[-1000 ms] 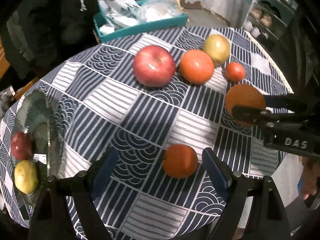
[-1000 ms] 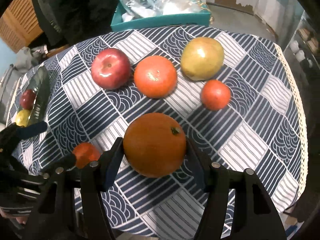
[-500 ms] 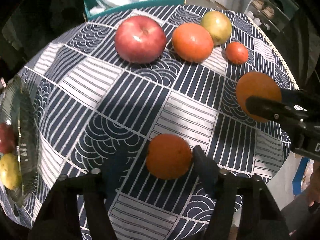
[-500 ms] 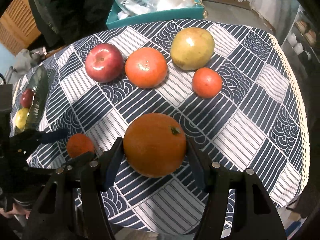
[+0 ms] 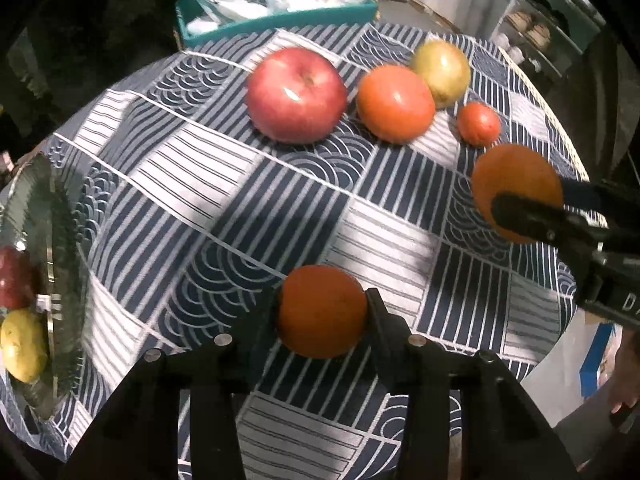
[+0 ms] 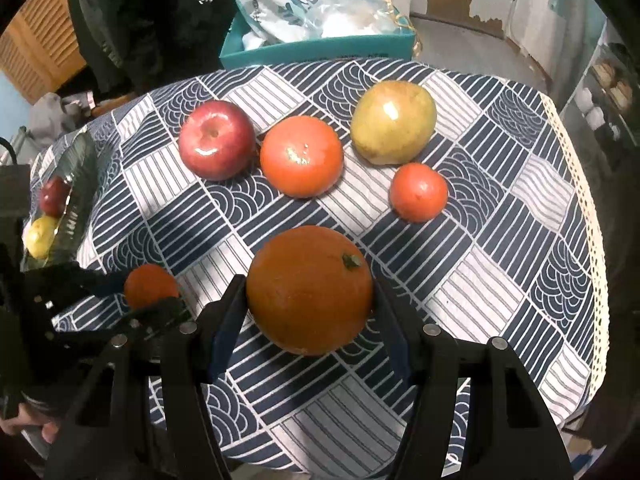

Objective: Organize fruits
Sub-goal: 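Lift the orange with right gripper while left gripper grasps and lifts the red-orange fruit, then carry the orange in right gripper over the glass bowl while left gripper carries the red-orange fruit there, then open right gripper to drop the orange into the bowl while left gripper releases its fruit, then withdraw both grippers from the bowl toward the remaining loose fruits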

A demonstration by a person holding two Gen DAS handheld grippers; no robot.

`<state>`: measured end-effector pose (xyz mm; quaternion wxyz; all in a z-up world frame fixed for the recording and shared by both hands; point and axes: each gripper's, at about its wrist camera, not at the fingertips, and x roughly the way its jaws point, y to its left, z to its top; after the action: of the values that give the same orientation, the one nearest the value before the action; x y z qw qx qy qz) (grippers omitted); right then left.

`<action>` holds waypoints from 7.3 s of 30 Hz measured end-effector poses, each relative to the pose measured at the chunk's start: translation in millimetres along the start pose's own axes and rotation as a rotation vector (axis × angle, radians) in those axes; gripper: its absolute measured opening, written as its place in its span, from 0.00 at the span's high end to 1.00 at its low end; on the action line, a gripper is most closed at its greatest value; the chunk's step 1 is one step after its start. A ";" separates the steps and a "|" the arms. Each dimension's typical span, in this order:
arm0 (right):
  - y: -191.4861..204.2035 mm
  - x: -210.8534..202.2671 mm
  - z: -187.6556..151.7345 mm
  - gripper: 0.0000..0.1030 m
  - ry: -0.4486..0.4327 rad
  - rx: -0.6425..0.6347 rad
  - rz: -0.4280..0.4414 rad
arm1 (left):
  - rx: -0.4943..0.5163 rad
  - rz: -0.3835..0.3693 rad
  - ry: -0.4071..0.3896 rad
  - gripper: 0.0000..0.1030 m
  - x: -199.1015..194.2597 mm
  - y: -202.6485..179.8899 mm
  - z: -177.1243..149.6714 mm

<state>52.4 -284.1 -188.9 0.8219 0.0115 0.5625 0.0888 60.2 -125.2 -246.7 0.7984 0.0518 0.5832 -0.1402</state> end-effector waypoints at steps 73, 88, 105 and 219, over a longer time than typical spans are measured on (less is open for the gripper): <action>149.7 -131.1 66.2 0.39 -0.362 -0.247 0.174 | -0.202 0.110 -0.462 0.57 -208.0 117.7 -16.7; 202.5 -91.0 88.5 0.39 -0.288 -0.284 0.224 | -0.316 0.154 -0.407 0.57 -185.5 174.4 -32.5; 265.6 -9.5 88.5 0.39 -0.144 -0.400 0.251 | -0.444 0.182 -0.263 0.57 -131.2 230.5 -56.4; 98.0 -181.7 53.0 0.16 -0.576 -0.243 -0.114 | -0.199 0.221 -0.514 0.16 -220.8 95.4 -7.6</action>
<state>24.6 -212.3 9.8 0.9465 -0.0938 0.2914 0.1023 18.5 3.8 -47.9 0.9316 -0.0008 0.3634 -0.0029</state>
